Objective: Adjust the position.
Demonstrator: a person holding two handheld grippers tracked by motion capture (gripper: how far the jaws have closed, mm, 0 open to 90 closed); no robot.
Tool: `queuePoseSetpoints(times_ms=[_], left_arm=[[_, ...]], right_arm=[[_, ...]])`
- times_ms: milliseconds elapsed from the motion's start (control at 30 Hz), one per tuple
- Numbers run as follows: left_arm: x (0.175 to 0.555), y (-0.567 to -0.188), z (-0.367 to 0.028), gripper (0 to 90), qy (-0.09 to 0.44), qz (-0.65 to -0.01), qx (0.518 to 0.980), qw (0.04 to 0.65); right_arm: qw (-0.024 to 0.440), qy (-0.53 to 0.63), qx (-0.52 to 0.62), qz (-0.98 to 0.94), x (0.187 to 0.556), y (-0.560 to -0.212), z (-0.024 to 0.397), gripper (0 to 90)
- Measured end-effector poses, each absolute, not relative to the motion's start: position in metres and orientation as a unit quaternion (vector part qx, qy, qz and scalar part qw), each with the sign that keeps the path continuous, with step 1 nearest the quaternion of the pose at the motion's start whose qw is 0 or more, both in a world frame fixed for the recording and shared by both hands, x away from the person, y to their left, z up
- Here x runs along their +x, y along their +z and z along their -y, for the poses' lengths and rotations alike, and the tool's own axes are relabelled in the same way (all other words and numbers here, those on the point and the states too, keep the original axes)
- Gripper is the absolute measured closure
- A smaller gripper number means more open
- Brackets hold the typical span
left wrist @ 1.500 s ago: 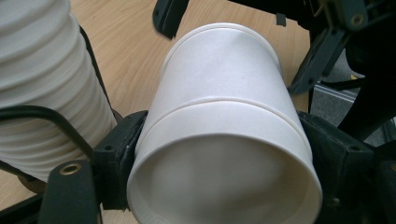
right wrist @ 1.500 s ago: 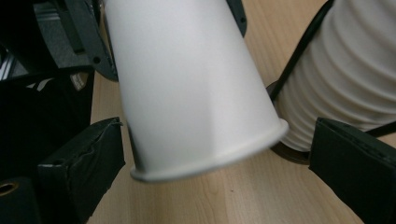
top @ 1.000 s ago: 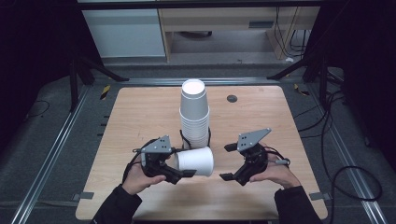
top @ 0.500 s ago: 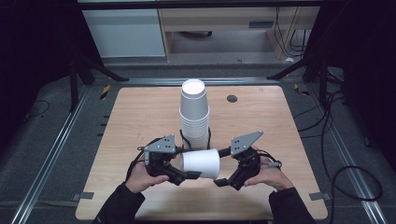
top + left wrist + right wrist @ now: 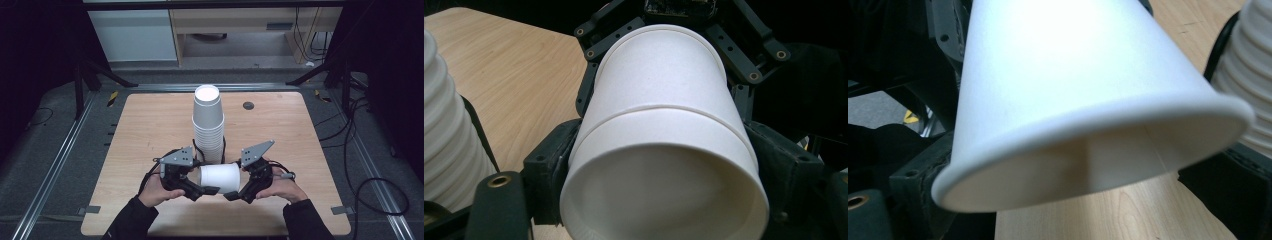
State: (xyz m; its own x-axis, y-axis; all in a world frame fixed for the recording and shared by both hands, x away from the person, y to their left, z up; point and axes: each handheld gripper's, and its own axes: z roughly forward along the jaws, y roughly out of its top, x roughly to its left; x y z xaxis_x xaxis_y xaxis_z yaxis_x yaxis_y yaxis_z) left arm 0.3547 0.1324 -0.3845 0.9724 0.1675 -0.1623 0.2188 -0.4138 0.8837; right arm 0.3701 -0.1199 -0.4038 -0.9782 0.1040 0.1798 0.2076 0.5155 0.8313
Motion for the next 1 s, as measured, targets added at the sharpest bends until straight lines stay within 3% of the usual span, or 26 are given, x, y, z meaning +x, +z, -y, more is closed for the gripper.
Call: queuePoseSetpoints(times_ms=[733,1000], left_arm=[[0.354,-0.387,-0.132,21.7,-0.028,-0.118,0.838,0.532],[0.352,-0.379,-0.15,19.9,-0.001,-0.134,0.837,0.53]], right_arm=[[0.055,-0.492,-0.088,0.864,0.37,-0.406,0.12,10.8],[0.031,-0.471,-0.097,0.876,0.371,-0.402,0.129,10.6]])
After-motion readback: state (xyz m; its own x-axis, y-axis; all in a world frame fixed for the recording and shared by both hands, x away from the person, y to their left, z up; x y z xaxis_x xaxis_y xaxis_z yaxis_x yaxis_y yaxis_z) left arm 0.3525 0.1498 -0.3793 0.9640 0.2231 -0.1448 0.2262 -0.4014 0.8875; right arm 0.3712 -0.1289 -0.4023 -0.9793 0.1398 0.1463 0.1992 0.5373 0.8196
